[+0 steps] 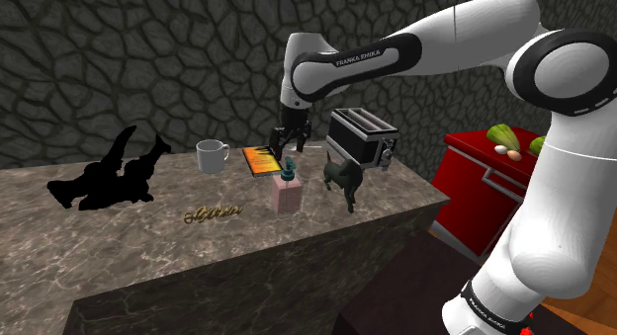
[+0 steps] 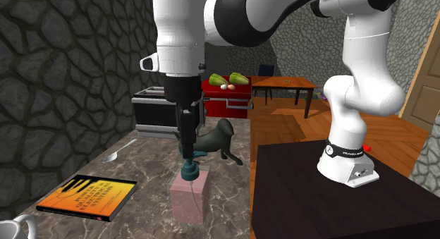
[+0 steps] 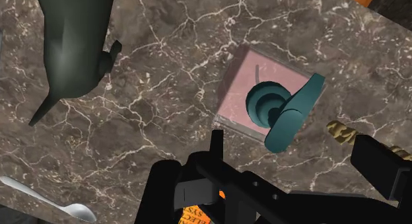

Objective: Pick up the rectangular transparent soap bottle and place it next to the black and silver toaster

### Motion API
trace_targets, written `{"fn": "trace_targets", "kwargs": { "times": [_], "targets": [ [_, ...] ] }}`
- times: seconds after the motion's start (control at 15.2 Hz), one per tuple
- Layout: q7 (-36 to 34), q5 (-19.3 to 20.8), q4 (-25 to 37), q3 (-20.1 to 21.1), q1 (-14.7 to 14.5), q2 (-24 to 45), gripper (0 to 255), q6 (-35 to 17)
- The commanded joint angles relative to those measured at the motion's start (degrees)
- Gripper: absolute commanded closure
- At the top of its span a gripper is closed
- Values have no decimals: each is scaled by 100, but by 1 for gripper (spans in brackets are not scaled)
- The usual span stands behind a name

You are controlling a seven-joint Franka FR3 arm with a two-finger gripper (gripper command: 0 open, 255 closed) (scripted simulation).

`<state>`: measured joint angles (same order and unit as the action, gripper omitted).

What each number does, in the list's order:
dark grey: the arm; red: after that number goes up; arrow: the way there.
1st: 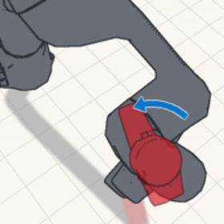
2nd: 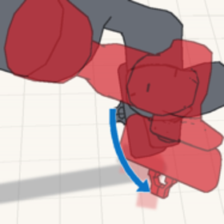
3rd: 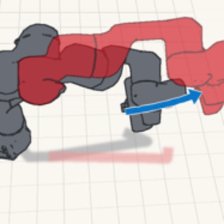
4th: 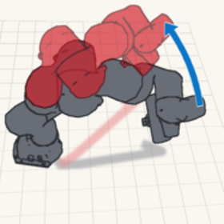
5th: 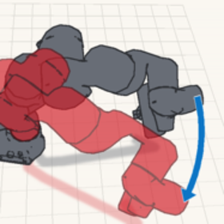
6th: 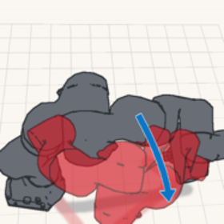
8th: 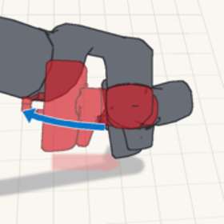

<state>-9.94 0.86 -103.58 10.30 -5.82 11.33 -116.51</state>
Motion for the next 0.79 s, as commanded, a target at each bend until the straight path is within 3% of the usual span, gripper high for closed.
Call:
{"fn": "trace_targets", "kwargs": {
  "times": [0.0, 0.33, 0.73],
  "targets": [
    [-20, 16, -48, 1, -10, 80, 0, -129],
    [-38, 44, -236, -4, -20, 209, 0, -444],
    [-39, 44, -234, -4, -20, 211, 0, -444]
  ]
}}
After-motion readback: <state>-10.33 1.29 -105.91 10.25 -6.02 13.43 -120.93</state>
